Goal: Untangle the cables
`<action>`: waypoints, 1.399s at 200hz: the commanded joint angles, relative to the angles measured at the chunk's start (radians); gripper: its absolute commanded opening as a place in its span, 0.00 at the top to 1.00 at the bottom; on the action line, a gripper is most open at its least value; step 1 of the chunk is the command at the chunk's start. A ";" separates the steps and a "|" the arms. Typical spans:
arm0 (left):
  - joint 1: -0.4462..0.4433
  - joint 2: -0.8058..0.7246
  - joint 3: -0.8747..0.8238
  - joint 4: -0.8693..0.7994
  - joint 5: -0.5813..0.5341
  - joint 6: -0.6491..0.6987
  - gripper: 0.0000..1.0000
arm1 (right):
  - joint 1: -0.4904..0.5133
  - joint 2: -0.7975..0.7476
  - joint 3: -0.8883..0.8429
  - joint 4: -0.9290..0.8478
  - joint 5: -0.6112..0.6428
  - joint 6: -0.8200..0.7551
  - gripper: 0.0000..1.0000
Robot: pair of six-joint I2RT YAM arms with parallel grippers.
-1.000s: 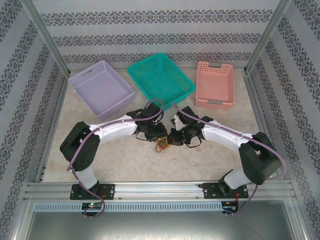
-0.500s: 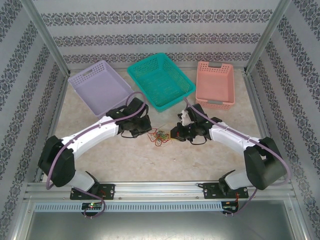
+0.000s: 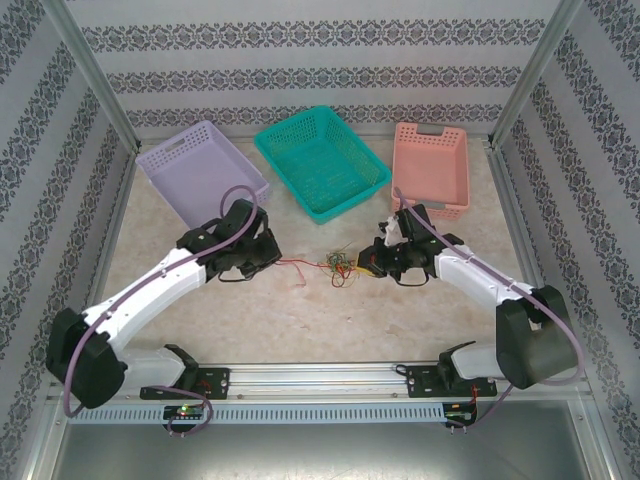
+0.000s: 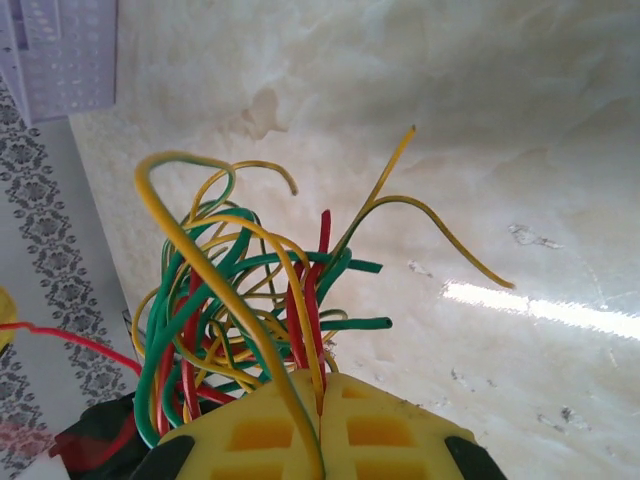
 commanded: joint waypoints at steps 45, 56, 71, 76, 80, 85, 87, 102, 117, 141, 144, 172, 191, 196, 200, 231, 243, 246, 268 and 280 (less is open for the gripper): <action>0.098 -0.143 0.038 -0.249 -0.306 0.055 1.00 | -0.113 -0.080 -0.010 -0.222 0.296 -0.006 1.00; 0.109 -0.152 0.036 -0.245 -0.287 0.061 1.00 | -0.117 -0.078 -0.001 -0.211 0.276 -0.013 1.00; 0.111 -0.136 0.013 -0.151 -0.167 0.080 1.00 | -0.091 -0.057 0.028 -0.211 0.254 -0.038 1.00; 0.110 -0.120 0.007 -0.106 -0.105 0.081 1.00 | -0.078 -0.050 0.040 -0.207 0.248 -0.050 1.00; 0.108 -0.107 0.003 -0.066 -0.059 0.071 1.00 | -0.064 -0.045 0.049 -0.202 0.238 -0.060 1.00; 0.100 -0.089 -0.008 -0.014 -0.003 0.052 0.97 | -0.043 -0.040 0.057 -0.194 0.230 -0.077 1.00; 0.095 -0.082 -0.012 0.004 0.018 0.042 0.95 | -0.036 -0.039 0.062 -0.190 0.227 -0.083 1.00; 0.027 -0.028 -0.021 0.138 0.104 -0.040 0.68 | 0.034 -0.030 0.097 -0.180 0.223 -0.134 1.00; -0.055 0.045 0.027 0.172 0.118 -0.117 0.41 | 0.095 -0.027 0.114 -0.151 0.209 -0.174 1.00; -0.132 0.155 0.107 0.173 0.146 -0.195 0.38 | 0.149 -0.016 0.115 -0.093 0.184 -0.182 1.00; -0.138 0.165 0.113 0.174 0.149 -0.196 0.38 | 0.153 -0.014 0.115 -0.084 0.181 -0.180 1.00; -0.162 0.241 0.136 0.177 0.160 -0.192 0.42 | 0.181 0.018 0.114 -0.008 0.102 -0.149 1.00; -0.163 0.287 0.132 0.219 0.203 -0.183 0.43 | 0.209 0.029 0.126 0.006 0.092 -0.143 1.00; -0.163 0.307 0.133 0.236 0.228 -0.179 0.44 | 0.211 0.033 0.126 0.010 0.085 -0.138 1.00; -0.167 0.321 0.138 0.243 0.246 -0.177 0.45 | 0.213 0.034 0.125 0.015 0.082 -0.133 1.00; -0.207 0.431 0.219 0.100 0.244 -0.120 0.53 | 0.216 0.028 0.097 0.094 0.044 -0.077 1.00; -0.210 0.460 0.232 0.042 0.211 -0.103 0.60 | 0.216 0.025 0.084 0.121 0.030 -0.057 1.00; -0.210 0.464 0.231 0.037 0.202 -0.101 0.61 | 0.217 0.025 0.083 0.124 0.028 -0.053 1.00; -0.209 0.476 0.219 0.042 0.143 -0.089 0.73 | 0.217 0.020 0.069 0.148 0.010 -0.032 1.00; -0.209 0.496 0.233 0.032 0.128 -0.072 0.76 | 0.216 0.014 0.064 0.149 0.009 -0.029 1.00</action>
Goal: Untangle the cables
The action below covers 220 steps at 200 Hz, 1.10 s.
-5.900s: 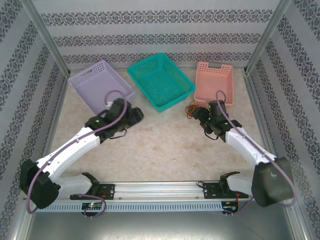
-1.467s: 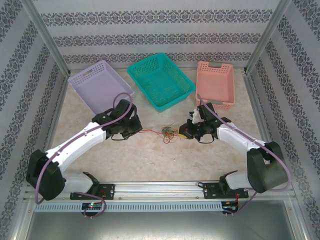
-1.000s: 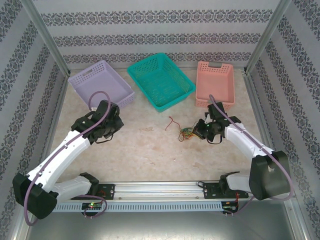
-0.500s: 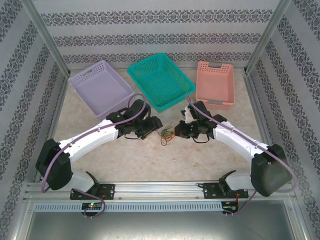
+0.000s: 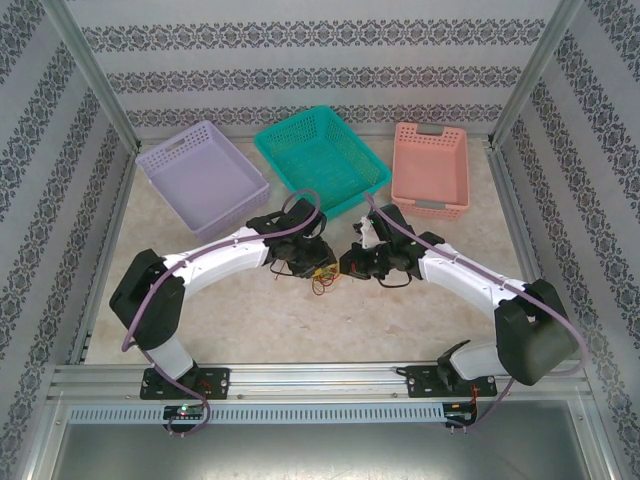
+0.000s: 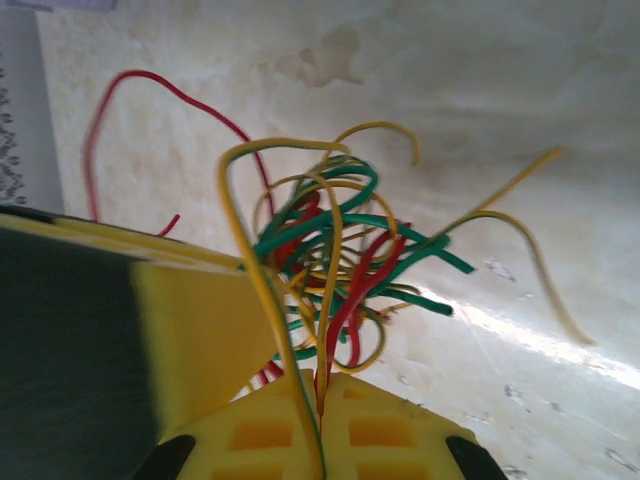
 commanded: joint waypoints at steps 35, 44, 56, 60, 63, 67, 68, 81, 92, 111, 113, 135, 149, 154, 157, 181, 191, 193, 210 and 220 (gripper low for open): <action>-0.020 0.073 0.029 -0.108 -0.093 0.067 0.82 | -0.002 -0.046 -0.027 0.121 -0.079 0.045 1.00; -0.020 0.072 0.031 -0.110 -0.107 0.067 0.88 | -0.008 -0.051 -0.030 0.118 -0.079 0.046 1.00; -0.017 0.066 0.036 -0.128 -0.139 0.070 1.00 | -0.017 -0.058 -0.037 0.115 -0.085 0.046 1.00; -0.015 0.061 0.038 -0.137 -0.156 0.073 1.00 | -0.022 -0.062 -0.039 0.112 -0.087 0.043 1.00; -0.013 0.056 0.038 -0.147 -0.170 0.077 1.00 | -0.026 -0.063 -0.041 0.110 -0.088 0.042 1.00; -0.010 0.047 0.037 -0.155 -0.189 0.081 1.00 | -0.032 -0.068 -0.044 0.103 -0.087 0.038 1.00; -0.010 0.044 0.037 -0.157 -0.194 0.081 1.00 | -0.033 -0.069 -0.044 0.102 -0.088 0.038 1.00; 0.005 0.000 0.020 -0.177 -0.249 0.088 1.00 | -0.059 -0.083 -0.049 0.064 -0.085 0.018 1.00; 0.026 -0.050 -0.007 -0.184 -0.279 0.093 1.00 | -0.094 -0.098 -0.056 0.025 -0.073 0.007 1.00; 0.077 -0.121 -0.053 -0.192 -0.294 0.107 1.00 | -0.166 -0.130 -0.084 -0.026 -0.059 -0.004 1.00; 0.082 -0.126 -0.059 -0.193 -0.293 0.110 1.00 | -0.174 -0.135 -0.087 -0.029 -0.057 -0.004 1.00; 0.136 -0.176 -0.104 -0.212 -0.288 0.128 1.00 | -0.255 -0.169 -0.117 -0.037 -0.074 0.006 1.00; 0.161 -0.209 -0.123 -0.222 -0.293 0.131 1.00 | -0.278 -0.176 -0.104 -0.075 -0.055 -0.006 1.00; 0.170 -0.222 -0.128 -0.225 -0.299 0.133 1.00 | -0.282 -0.175 -0.096 -0.093 -0.042 -0.013 1.00; 0.174 -0.229 -0.129 -0.229 -0.303 0.134 1.00 | -0.285 -0.174 -0.090 -0.108 -0.031 -0.018 1.00; 0.198 -0.273 -0.133 -0.272 -0.339 0.142 1.00 | -0.301 -0.160 -0.044 -0.252 0.121 -0.040 1.00; 0.207 -0.288 -0.140 -0.275 -0.346 0.143 1.00 | -0.316 -0.163 -0.044 -0.268 0.144 -0.030 1.00; 0.208 -0.292 -0.142 -0.277 -0.347 0.142 1.00 | -0.319 -0.165 -0.046 -0.265 0.142 -0.028 1.00; 0.219 -0.321 -0.158 -0.283 -0.356 0.133 1.00 | -0.327 -0.167 -0.045 -0.249 0.131 -0.014 1.00; 0.227 -0.340 -0.167 -0.284 -0.360 0.130 1.00 | -0.326 -0.162 -0.037 -0.260 0.140 -0.016 1.00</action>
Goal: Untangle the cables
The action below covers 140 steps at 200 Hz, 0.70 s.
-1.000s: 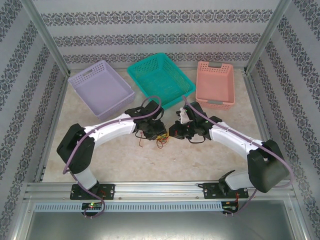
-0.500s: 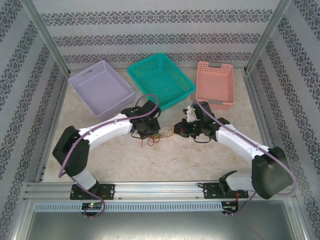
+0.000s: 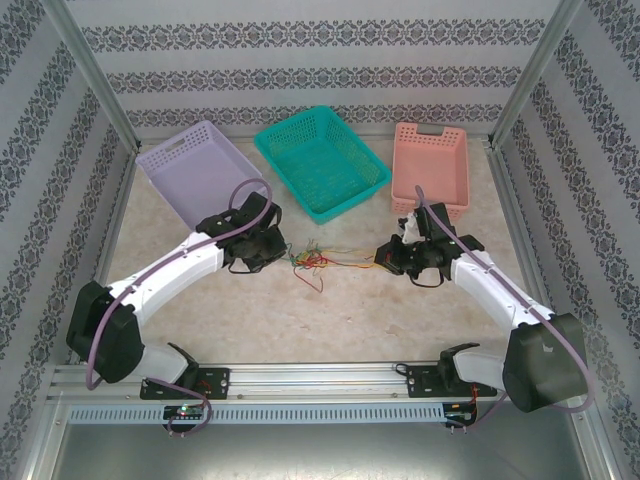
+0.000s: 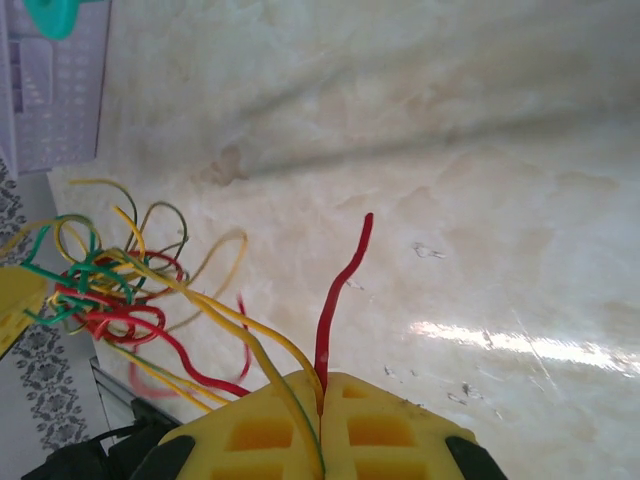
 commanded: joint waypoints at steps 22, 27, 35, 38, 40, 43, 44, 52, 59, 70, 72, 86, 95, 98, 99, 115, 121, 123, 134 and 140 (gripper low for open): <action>0.066 -0.095 -0.041 -0.177 -0.172 0.022 1.00 | -0.043 0.010 0.053 -0.175 0.220 -0.022 1.00; 0.073 -0.108 -0.042 -0.187 -0.181 0.022 1.00 | -0.053 0.012 0.057 -0.192 0.245 -0.022 1.00; 0.088 -0.130 -0.047 -0.201 -0.191 0.023 1.00 | -0.072 0.011 0.057 -0.210 0.272 -0.018 1.00; 0.095 -0.138 -0.050 -0.205 -0.194 0.024 1.00 | -0.082 0.008 0.056 -0.208 0.274 -0.017 1.00; 0.100 -0.143 -0.051 -0.207 -0.196 0.026 1.00 | -0.089 0.007 0.054 -0.207 0.276 -0.016 1.00; 0.107 -0.152 -0.053 -0.211 -0.198 0.027 1.00 | -0.097 0.004 0.053 -0.204 0.278 -0.013 1.00; 0.109 -0.153 -0.053 -0.214 -0.200 0.028 1.00 | -0.101 0.004 0.052 -0.204 0.279 -0.013 1.00; 0.125 -0.175 -0.054 -0.234 -0.212 0.032 1.00 | -0.125 -0.001 0.052 -0.204 0.293 -0.006 1.00; 0.142 -0.192 -0.055 -0.244 -0.219 0.038 1.00 | -0.139 0.000 0.055 -0.203 0.305 -0.003 1.00; 0.166 -0.220 -0.062 -0.251 -0.220 0.038 1.00 | -0.151 0.007 0.068 -0.209 0.325 0.000 1.00; 0.169 -0.224 -0.064 -0.252 -0.219 0.037 1.00 | -0.152 0.007 0.069 -0.209 0.327 0.002 1.00; 0.187 -0.244 -0.072 -0.254 -0.210 0.032 1.00 | -0.159 0.023 0.073 -0.188 0.313 0.012 1.00; 0.193 -0.244 -0.080 -0.241 -0.187 0.026 1.00 | -0.155 0.037 0.073 -0.148 0.262 0.014 1.00; 0.192 -0.243 -0.084 -0.234 -0.175 0.024 1.00 | -0.150 0.042 0.073 -0.131 0.242 0.016 1.00; 0.193 -0.242 -0.086 -0.231 -0.170 0.023 1.00 | -0.147 0.043 0.074 -0.126 0.236 0.016 1.00; 0.192 -0.236 -0.130 -0.127 -0.074 0.002 1.00 | -0.084 0.078 0.094 -0.076 0.180 0.014 1.00; 0.188 -0.238 -0.146 -0.092 -0.050 -0.013 1.00 | -0.057 0.094 0.103 -0.083 0.187 0.008 1.00; 0.186 -0.239 -0.151 -0.081 -0.044 -0.018 1.00 | -0.047 0.101 0.107 -0.084 0.188 0.007 1.00; 0.179 -0.238 -0.164 -0.053 -0.030 -0.033 1.00 | -0.014 0.130 0.112 -0.103 0.214 0.002 1.00; 0.176 -0.240 -0.162 -0.058 -0.037 -0.036 1.00 | -0.008 0.139 0.109 -0.122 0.241 0.003 1.00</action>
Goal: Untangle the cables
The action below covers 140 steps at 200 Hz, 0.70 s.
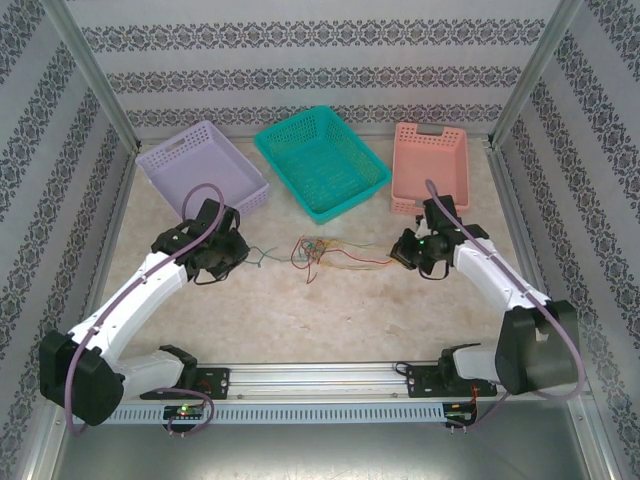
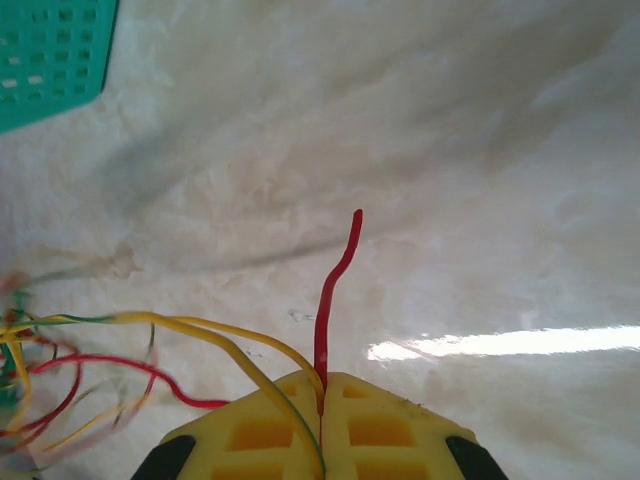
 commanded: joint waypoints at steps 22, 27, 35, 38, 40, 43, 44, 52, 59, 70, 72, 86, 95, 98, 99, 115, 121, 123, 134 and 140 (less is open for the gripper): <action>0.004 -0.020 0.011 -0.048 -0.061 -0.012 1.00 | -0.009 0.016 -0.015 -0.061 0.173 0.010 1.00; 0.008 -0.024 0.025 -0.076 -0.083 -0.003 1.00 | -0.036 0.003 -0.027 -0.063 0.185 0.012 1.00; 0.016 -0.027 0.046 -0.129 -0.114 0.014 1.00 | -0.088 -0.016 -0.042 -0.069 0.205 0.006 1.00; 0.022 -0.029 0.053 -0.144 -0.123 0.022 1.00 | -0.107 -0.022 -0.042 -0.073 0.211 0.000 1.00; 0.025 -0.029 0.057 -0.157 -0.128 0.027 1.00 | -0.119 -0.024 -0.042 -0.076 0.214 -0.004 1.00; 0.031 -0.029 0.062 -0.170 -0.137 0.035 1.00 | -0.137 -0.029 -0.042 -0.080 0.221 -0.011 1.00; 0.033 -0.029 0.065 -0.177 -0.141 0.037 1.00 | -0.144 -0.030 -0.040 -0.083 0.223 -0.014 1.00; 0.046 -0.029 0.079 -0.212 -0.164 0.056 1.00 | -0.185 -0.033 -0.027 -0.102 0.244 -0.032 1.00; 0.057 -0.028 0.088 -0.239 -0.184 0.073 1.00 | -0.215 -0.034 -0.012 -0.116 0.261 -0.045 1.00; 0.074 -0.030 0.105 -0.281 -0.219 0.094 1.00 | -0.251 -0.032 0.010 -0.132 0.276 -0.054 1.00; 0.075 -0.030 0.107 -0.286 -0.223 0.099 1.00 | -0.257 -0.031 0.014 -0.132 0.277 -0.056 1.00; 0.094 -0.038 0.112 -0.301 -0.235 0.117 1.00 | -0.269 -0.022 0.034 -0.132 0.273 -0.054 1.00; 0.102 -0.039 0.112 -0.292 -0.223 0.121 1.00 | -0.266 -0.012 0.038 -0.122 0.254 -0.049 1.00; 0.103 -0.039 0.111 -0.287 -0.219 0.121 1.00 | -0.264 -0.008 0.038 -0.119 0.249 -0.046 1.00; 0.104 -0.038 0.112 -0.287 -0.218 0.121 1.00 | -0.263 -0.006 0.038 -0.118 0.249 -0.044 1.00; 0.108 -0.028 0.130 -0.306 -0.242 0.116 1.00 | -0.258 0.012 0.048 -0.139 0.281 -0.040 1.00; 0.115 -0.029 0.138 -0.314 -0.252 0.118 1.00 | -0.267 0.013 0.046 -0.142 0.291 -0.041 1.00; 0.118 -0.030 0.141 -0.315 -0.253 0.121 1.00 | -0.272 0.011 0.043 -0.142 0.291 -0.040 1.00; 0.136 -0.035 0.153 -0.321 -0.264 0.135 1.00 | -0.303 0.008 0.034 -0.135 0.280 -0.044 1.00; 0.145 -0.034 0.167 -0.331 -0.271 0.145 1.00 | -0.316 0.008 0.037 -0.135 0.278 -0.051 1.00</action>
